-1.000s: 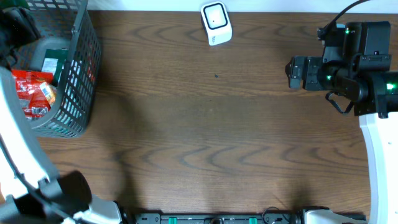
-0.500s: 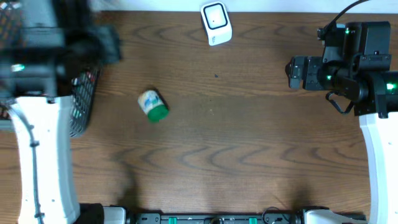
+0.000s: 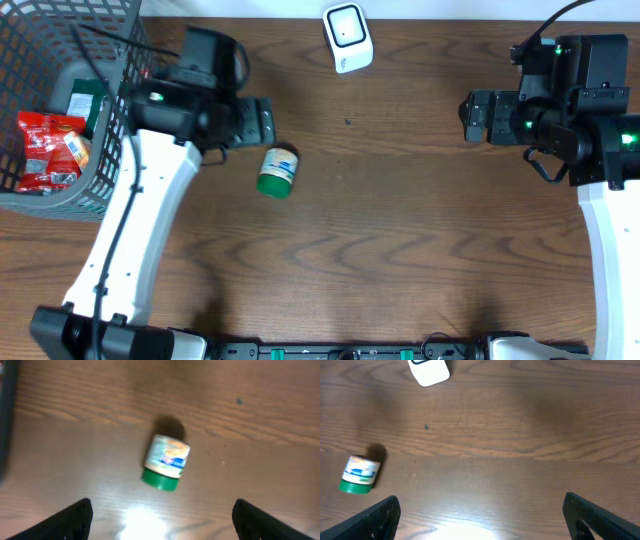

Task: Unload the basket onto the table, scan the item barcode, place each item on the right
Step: 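Lift the jar out and set it on the table center with left gripper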

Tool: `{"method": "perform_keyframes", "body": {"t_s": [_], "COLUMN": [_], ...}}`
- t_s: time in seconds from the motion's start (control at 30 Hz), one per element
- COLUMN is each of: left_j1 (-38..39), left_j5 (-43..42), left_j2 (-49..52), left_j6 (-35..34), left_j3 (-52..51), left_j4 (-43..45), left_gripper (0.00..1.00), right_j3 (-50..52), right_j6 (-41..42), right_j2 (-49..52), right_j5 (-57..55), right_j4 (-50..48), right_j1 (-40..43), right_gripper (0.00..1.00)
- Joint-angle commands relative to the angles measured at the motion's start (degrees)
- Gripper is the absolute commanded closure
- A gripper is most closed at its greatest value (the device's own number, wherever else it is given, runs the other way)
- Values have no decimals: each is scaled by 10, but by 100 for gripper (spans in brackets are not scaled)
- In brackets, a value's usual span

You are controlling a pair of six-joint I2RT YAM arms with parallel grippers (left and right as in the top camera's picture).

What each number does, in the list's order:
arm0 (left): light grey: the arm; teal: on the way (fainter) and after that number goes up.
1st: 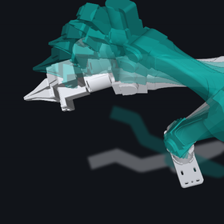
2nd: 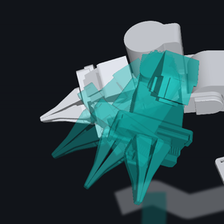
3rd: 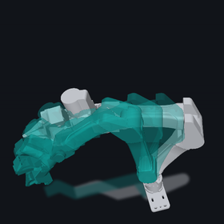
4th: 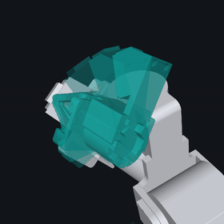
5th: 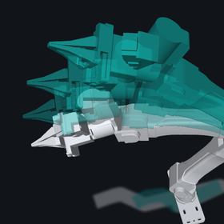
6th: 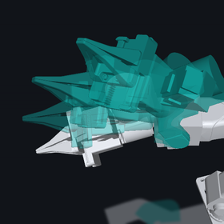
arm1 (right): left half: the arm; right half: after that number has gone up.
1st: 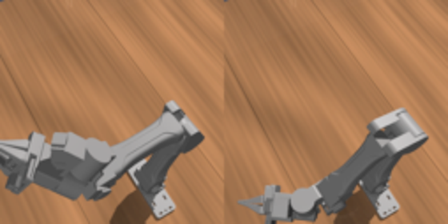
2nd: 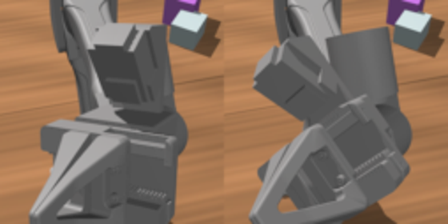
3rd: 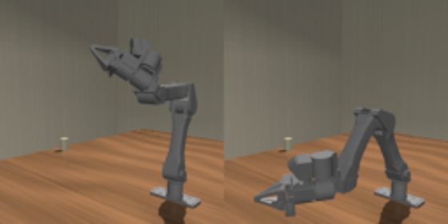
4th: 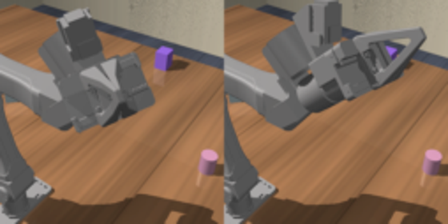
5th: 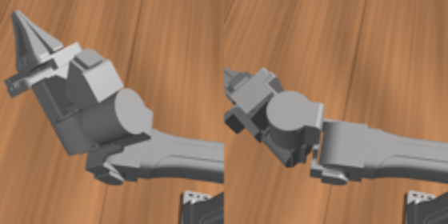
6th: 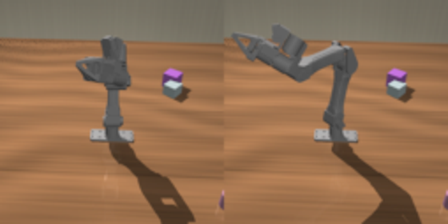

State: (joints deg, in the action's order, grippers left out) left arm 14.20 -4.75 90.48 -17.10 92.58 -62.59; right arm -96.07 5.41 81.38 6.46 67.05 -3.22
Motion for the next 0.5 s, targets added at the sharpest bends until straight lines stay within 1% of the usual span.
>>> {"method": "perform_keyframes", "body": {"t_s": [0.0,0.13,0.23,0.3,0.47], "left_j1": [28,40,40,40,40], "left_j5": [9,10,10,10,10], "left_j2": [2,2,3,3,20], "left_j6": [-48,-46,-43,-23,0], "left_j3": [-88,-152,-182,-199,-212], "left_j4": [52,122,164,191,222], "left_gripper": [11,11,11,10,11], "right_j3": [-12,-12,-12,-12,-12], "right_j6": [-3,-3,-3,-3,-3], "right_j2": [4,4,4,4,4], "right_j5": [2,2,2,2,2], "right_j4": [1,1,1,1,1], "right_j1": [2,2,2,2,2], "right_gripper": [1,1,1,1,1]}}
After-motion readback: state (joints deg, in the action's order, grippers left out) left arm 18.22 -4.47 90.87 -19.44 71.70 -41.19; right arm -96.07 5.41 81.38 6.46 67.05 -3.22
